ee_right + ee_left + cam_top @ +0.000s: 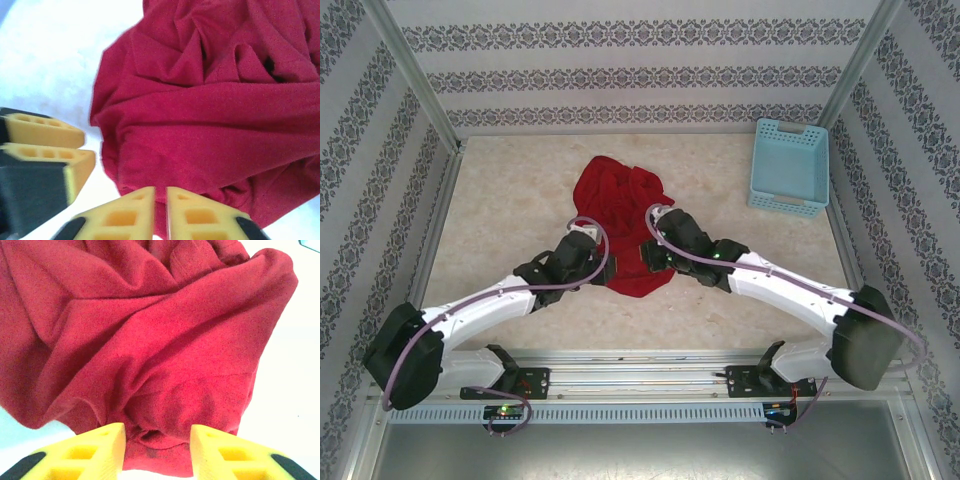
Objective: Fold the inside-out t-shirt
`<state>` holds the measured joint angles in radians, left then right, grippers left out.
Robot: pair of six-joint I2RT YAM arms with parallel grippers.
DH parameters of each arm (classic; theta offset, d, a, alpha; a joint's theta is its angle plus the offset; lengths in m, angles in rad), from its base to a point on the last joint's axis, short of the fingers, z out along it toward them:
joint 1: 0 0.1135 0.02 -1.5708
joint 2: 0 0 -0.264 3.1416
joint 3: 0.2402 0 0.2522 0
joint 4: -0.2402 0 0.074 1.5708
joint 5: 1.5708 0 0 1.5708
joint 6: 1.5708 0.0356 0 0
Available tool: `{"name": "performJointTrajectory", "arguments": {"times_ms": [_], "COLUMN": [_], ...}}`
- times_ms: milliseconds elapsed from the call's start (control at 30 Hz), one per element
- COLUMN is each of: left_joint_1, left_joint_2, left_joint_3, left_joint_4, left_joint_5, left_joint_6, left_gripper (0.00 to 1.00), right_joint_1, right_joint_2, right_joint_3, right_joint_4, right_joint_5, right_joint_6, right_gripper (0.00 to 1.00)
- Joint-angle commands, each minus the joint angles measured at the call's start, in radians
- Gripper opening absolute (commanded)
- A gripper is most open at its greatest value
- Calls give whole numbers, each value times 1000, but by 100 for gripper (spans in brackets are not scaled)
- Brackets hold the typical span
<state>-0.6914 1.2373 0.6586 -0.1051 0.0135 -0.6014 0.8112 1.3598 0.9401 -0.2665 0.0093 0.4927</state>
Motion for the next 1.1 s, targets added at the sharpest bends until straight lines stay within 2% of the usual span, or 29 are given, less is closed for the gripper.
{"name": "performJointTrajectory", "arguments": {"times_ms": [0,133,267,333,433,567,733,933,1067], "left_joint_1": [-63,-160,-184,-184,-178,-144,-116,-101,-83], "left_joint_2": [33,122,243,308,372,410,384,209,143], "left_joint_3": [-6,90,192,248,315,372,409,364,320], "left_joint_4": [26,-39,-130,-187,-236,-234,-240,-160,-124], "left_joint_5": [-27,-148,-273,-340,-417,-375,-302,-102,-43], "left_joint_6": [58,141,163,162,162,186,180,100,63], "left_gripper": [45,59,67,64,52,26,1,0,0], "right_joint_1": [0,-22,-63,-75,-75,-68,-64,-9,5], "right_joint_2": [44,43,31,30,23,3,-19,-19,30], "right_joint_3": [-55,-103,-147,-167,-194,-230,-250,-281,-287], "right_joint_4": [16,29,41,57,90,128,160,360,480], "right_joint_5": [34,84,105,99,82,79,62,-111,-115], "right_joint_6": [-10,44,121,140,147,150,141,59,21], "right_gripper": [34,47,55,55,56,56,55,46,47]}}
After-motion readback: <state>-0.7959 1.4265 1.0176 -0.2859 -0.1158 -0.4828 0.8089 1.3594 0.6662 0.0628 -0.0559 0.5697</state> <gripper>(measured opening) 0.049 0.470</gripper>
